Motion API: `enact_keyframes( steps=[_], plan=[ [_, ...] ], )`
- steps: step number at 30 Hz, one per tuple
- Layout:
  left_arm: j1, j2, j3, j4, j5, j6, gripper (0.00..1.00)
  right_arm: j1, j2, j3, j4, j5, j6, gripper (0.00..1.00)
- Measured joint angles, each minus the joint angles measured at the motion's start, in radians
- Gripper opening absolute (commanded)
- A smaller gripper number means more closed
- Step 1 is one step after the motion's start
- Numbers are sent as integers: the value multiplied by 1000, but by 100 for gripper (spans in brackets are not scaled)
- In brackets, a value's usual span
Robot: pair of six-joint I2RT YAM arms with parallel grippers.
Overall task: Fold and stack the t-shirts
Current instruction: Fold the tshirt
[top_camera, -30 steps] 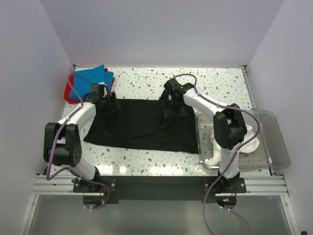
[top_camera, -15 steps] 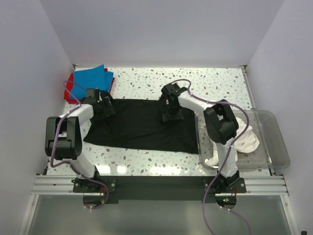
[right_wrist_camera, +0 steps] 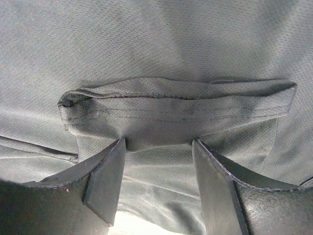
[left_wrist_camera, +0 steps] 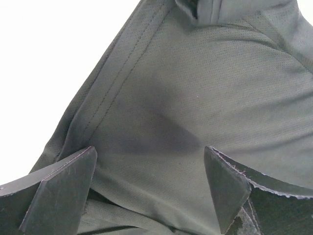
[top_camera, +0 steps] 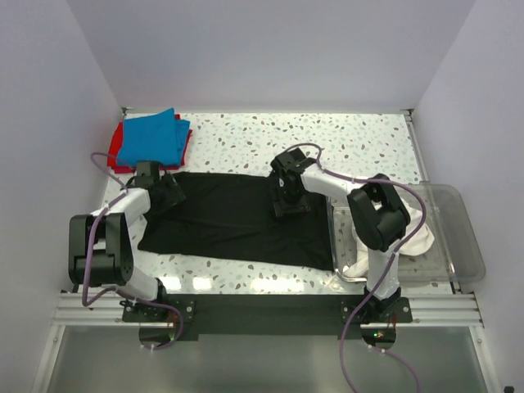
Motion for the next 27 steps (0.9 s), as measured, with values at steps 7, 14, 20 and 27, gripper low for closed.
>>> enact_keyframes(
  steps=[7,14,20,27],
  plan=[
    [6,-81,-53,-100,-19,-40,98,54,-24,-37,-15,-13,1,61],
    [6,-36,48,-212,-20,-43,98,60,5,22,-84,-26,1,61],
    [6,61,274,-208,-29,-25,99,41,45,208,-150,-23,-3,62],
    [6,174,383,-149,-64,22,95,-84,113,454,-154,-23,-19,62]
  ],
)
